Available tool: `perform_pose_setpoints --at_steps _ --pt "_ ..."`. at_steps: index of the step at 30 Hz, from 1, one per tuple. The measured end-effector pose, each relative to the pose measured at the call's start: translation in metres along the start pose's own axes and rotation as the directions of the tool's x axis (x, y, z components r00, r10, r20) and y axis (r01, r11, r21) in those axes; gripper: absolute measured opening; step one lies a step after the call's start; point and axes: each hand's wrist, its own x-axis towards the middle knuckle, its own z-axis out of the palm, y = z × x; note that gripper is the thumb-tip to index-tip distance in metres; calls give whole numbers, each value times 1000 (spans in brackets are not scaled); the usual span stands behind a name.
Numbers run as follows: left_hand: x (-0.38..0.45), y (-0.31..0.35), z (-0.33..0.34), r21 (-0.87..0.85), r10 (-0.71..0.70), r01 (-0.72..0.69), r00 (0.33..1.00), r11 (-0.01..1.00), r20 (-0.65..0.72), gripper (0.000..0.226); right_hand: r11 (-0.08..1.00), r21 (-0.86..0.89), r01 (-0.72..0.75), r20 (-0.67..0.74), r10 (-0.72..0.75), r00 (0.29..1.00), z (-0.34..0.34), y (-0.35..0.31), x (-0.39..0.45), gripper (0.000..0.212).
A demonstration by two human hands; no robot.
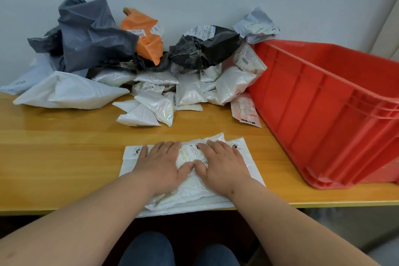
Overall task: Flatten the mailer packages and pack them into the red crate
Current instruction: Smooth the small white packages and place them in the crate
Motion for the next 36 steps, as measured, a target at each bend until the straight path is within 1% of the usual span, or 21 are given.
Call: perform_pose_setpoints --at_steps 3,5,7,9,12,14,16,19,24,26,27,29,30,31,33,34,36 --pt "-1 -7 -5 -8 69 -70 997 998 -21 78 1000 -5 -10 -47 9 999 -12 -1 1 62" --pt "-1 -10 -12 -8 133 -134 989 991 -60 71 999 -38 -28 -144 22 989 -22 -1 0 62" --pt "1 -11 -19 -36 147 -151 984 988 -105 59 997 -72 -41 -205 25 978 -28 -2 -3 60" --pt "2 -10 -22 -96 125 -137 985 986 -119 52 995 -86 -43 -156 29 987 -26 -2 -8 60" --pt "-4 -6 -14 -132 118 -123 992 984 -44 55 997 -53 -56 -9 56 998 -10 -2 -18 68" --pt "-8 -3 -5 -97 112 -111 994 989 4 62 998 -27 -61 7 61 998 -1 -1 -20 70" --pt "-10 -2 2 -53 106 -105 994 993 7 66 998 -26 -55 18 56 998 2 -1 -20 71" --pt "-11 -1 4 -17 102 -102 995 995 -1 69 998 -45 -51 30 53 998 3 -2 -18 71" --pt "-10 -1 3 11 103 -103 994 995 26 70 994 -99 -43 26 46 999 -1 -4 -15 69" --pt "-11 1 0 26 92 -92 996 995 3 71 990 -135 -37 30 42 999 -6 -6 -11 69" --pt "-13 3 -1 43 83 -82 996 996 -35 72 990 -139 -38 34 44 998 -8 -6 -10 69" --pt "-19 8 -5 47 69 -64 989 997 -130 71 996 -81 -42 37 46 998 -12 -6 -11 70" --pt "-21 9 -6 23 68 -65 988 998 -141 70 999 -30 -35 42 36 998 -13 -6 -14 70" --pt "-23 8 -6 -3 76 -77 990 997 -115 70 1000 15 -14 58 13 998 -13 -5 -18 70" --pt "-27 5 -5 7 108 -108 994 994 4 74 998 47 37 114 -43 993 -11 -4 -26 70" --pt "-29 2 -4 28 121 -123 991 992 61 80 998 38 52 136 -56 989 -10 -3 -29 71" --pt "-31 -3 -4 38 143 -149 981 988 129 102 998 5 67 162 -67 985 -9 0 -30 75"
